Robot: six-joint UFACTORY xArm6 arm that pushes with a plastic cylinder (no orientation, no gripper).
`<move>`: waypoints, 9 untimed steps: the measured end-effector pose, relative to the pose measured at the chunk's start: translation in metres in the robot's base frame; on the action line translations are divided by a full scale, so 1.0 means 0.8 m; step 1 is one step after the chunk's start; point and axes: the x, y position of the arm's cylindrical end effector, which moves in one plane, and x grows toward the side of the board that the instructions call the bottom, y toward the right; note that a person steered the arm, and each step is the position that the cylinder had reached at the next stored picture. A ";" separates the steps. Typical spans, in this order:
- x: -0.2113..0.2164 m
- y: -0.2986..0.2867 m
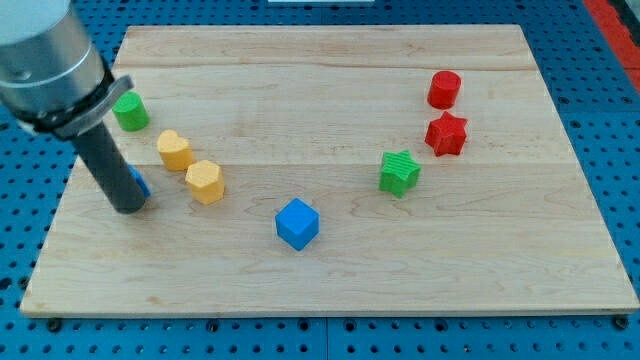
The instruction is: Place the blue triangle and green circle to the center left
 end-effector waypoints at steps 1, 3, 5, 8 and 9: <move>-0.049 0.000; -0.066 -0.021; -0.080 0.005; -0.022 0.053; 0.010 0.069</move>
